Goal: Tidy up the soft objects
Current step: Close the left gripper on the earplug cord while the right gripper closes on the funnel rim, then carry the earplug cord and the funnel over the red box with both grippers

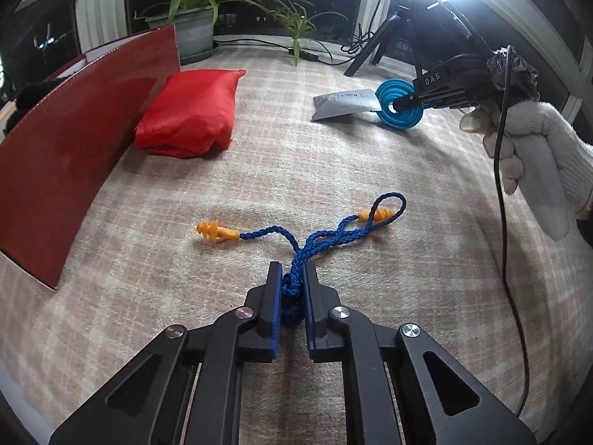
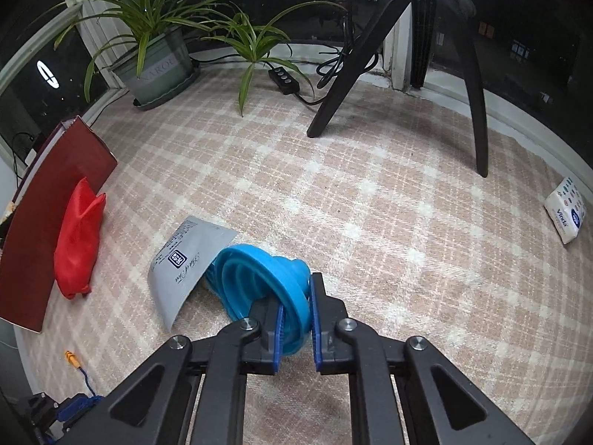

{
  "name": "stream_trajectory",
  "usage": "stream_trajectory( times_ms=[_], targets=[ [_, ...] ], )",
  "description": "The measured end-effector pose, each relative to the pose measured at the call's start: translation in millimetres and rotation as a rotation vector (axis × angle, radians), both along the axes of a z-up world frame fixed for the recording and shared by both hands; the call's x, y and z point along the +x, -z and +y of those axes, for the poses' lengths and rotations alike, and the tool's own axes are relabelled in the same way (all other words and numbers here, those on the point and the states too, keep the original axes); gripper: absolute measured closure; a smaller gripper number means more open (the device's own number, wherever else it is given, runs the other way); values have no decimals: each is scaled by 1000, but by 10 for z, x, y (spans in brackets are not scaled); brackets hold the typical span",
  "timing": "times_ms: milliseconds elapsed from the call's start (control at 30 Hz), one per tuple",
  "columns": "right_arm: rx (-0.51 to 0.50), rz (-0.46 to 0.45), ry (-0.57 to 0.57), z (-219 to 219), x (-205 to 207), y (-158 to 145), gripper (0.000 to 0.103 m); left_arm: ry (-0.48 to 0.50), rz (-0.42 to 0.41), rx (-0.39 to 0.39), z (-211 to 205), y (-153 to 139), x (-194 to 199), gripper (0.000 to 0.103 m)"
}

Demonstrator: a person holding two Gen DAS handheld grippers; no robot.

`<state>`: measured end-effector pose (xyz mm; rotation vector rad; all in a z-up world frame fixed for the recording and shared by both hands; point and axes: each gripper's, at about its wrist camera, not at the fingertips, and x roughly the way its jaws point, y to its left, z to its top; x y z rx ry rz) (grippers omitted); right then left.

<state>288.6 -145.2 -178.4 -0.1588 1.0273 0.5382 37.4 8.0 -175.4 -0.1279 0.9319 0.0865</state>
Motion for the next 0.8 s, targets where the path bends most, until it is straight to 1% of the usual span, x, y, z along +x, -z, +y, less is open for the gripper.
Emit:
stream_trajectory(
  times_ms=[167,367,567,800],
  targets=[
    [19,-12,29,-130,-59,-65,94,3,-14,-28,3,-75,-36,94],
    [47,-34,62,-326,-185,-208,94,1,-65,-63,26,-297,-100,94],
    [77,-59,76,-496,-399,-383,94,-26,-109,-125,182,-514,-179,94],
    [104,-85,77,-522,-642,-570,94,-29,-170,-154,305,-780,-289,94]
  ],
)
